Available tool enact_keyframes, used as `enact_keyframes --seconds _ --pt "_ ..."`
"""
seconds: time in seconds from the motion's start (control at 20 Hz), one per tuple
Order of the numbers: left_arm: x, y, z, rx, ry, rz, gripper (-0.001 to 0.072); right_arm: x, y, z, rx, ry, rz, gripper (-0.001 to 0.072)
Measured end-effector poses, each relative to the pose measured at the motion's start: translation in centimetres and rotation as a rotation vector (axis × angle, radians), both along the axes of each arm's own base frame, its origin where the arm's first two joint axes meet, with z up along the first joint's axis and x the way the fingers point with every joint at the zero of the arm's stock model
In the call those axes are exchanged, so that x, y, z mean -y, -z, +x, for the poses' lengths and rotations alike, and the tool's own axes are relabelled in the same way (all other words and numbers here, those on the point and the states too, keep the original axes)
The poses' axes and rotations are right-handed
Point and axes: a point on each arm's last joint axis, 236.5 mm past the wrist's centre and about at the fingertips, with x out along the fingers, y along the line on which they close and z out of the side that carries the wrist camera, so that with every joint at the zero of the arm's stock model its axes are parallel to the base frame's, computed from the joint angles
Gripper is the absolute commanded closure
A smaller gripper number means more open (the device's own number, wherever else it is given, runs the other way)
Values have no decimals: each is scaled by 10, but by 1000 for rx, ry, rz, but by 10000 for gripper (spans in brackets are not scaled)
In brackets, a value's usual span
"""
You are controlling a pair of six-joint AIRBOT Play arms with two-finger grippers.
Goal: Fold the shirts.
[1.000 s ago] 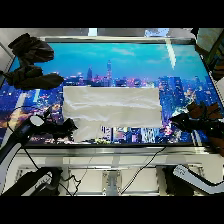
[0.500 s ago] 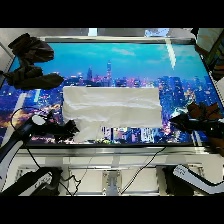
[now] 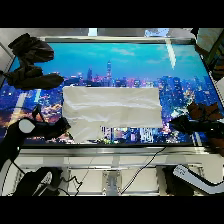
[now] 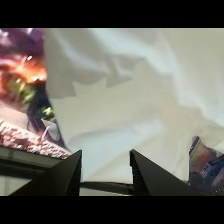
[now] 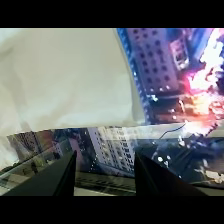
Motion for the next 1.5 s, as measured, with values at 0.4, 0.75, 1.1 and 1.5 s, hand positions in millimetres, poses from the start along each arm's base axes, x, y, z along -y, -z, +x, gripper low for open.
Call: enact_keyframes --seconds 0.4,0.75,1.1,1.5 --pt "17 37 -30 4 -210 -159 475 2 -5 1 15 7 -20 293" --pt "13 50 -17 19 -287 -177 477 4 -5 4 23 16 -27 293" --pt "40 44 -4 28 -277 -327 694 4 -5 4 25 19 -30 568" --pt "45 38 3 56 -276 -359 694 6 10 5 -45 72 5 274"
